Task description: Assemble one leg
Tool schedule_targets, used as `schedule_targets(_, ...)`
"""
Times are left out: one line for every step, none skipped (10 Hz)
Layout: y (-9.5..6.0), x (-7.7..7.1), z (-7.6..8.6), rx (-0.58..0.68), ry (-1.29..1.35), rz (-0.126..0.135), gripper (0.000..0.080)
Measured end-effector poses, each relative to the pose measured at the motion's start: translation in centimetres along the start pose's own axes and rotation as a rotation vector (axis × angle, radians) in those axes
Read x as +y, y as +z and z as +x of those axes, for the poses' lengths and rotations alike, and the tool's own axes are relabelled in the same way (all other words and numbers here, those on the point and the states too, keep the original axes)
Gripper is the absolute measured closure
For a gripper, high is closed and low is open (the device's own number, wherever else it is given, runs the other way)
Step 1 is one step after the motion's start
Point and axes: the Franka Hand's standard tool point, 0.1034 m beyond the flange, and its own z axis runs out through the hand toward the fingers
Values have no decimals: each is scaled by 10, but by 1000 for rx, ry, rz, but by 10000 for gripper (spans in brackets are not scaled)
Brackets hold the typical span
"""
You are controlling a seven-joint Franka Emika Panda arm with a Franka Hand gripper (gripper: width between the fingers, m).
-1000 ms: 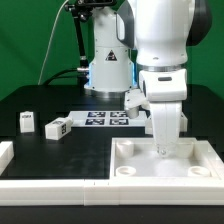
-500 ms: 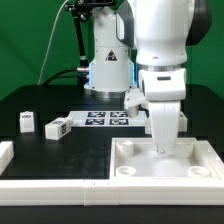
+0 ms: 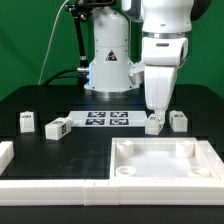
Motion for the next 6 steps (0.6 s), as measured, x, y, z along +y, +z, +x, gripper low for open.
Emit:
schedule_targets(1, 0, -1, 0, 2, 2, 150)
schedule_targets(2, 0, -1, 0, 19, 3, 150)
schedule_targets(2, -1, -1, 0, 101, 3, 150)
schedule_targets(2, -1, 0, 0, 203, 4, 150)
schedule_targets(3, -3, 0, 0, 320, 6, 150)
schedule_targets(10, -17, -1, -7, 453, 16, 150)
